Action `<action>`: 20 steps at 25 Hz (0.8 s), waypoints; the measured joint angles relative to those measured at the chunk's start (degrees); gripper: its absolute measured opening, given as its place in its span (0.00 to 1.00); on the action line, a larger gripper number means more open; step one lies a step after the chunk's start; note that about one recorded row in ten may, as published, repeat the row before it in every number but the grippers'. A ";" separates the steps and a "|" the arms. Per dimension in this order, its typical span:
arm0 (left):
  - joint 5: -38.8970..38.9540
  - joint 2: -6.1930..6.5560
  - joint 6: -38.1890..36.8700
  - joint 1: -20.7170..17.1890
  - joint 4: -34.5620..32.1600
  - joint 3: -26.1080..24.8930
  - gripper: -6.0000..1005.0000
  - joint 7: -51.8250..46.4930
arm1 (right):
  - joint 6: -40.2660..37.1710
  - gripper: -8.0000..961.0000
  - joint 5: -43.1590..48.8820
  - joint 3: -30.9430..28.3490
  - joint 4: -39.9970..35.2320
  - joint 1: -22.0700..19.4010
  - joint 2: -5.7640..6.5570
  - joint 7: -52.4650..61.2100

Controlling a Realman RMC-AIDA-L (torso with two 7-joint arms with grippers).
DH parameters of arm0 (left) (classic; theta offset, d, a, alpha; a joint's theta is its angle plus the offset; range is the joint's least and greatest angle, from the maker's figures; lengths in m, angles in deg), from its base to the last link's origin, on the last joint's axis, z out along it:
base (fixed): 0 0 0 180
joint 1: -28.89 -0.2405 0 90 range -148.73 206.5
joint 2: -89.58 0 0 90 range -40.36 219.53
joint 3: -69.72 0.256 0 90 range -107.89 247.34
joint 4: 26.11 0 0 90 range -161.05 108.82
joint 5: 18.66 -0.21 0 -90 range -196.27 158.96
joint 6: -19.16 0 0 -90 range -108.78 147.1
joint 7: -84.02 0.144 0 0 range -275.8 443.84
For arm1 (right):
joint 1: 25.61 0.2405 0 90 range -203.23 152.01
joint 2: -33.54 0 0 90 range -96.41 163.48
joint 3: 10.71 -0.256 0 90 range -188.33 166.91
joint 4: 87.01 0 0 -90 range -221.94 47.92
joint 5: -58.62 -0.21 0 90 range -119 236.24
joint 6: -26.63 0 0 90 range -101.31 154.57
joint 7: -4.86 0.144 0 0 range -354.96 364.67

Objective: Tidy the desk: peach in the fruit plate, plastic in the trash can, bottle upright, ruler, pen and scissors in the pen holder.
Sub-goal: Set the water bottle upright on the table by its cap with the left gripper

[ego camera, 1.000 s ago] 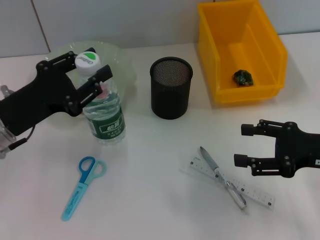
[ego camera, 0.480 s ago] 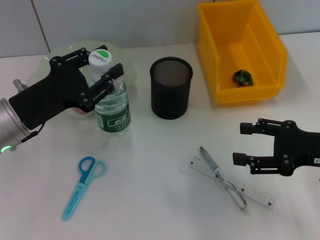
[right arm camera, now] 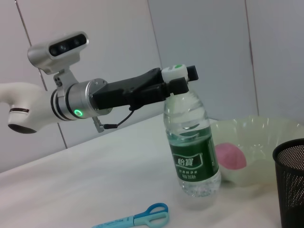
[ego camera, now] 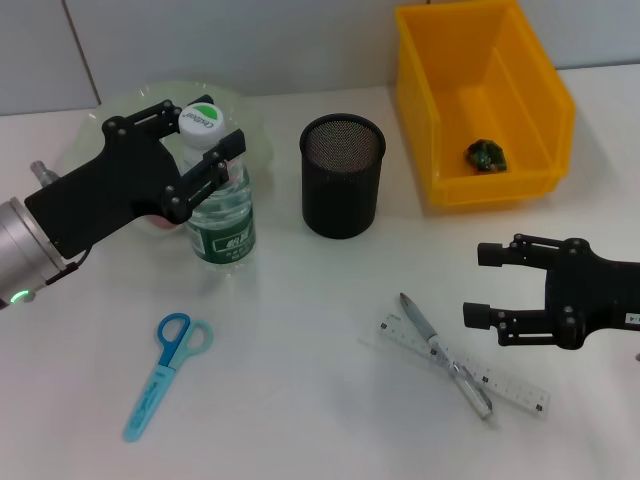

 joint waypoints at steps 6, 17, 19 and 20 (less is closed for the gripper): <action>-0.25 0.16 2.18 -0.46 0.00 0.06 0.45 -0.28 | 0.03 0.87 0.28 0.00 0.01 0.08 -0.03 0.00; -0.40 0.16 5.54 -0.68 0.96 0.14 0.45 0.05 | 0.09 0.87 0.66 0.01 0.10 0.20 -0.09 0.00; -0.37 0.14 5.62 -0.68 1.22 0.16 0.45 0.31 | 0.10 0.87 0.68 0.01 0.13 0.20 -0.09 0.00; -0.37 0.14 5.62 -0.68 1.22 0.16 0.45 0.31 | 0.10 0.87 0.68 0.01 0.13 0.20 -0.09 0.00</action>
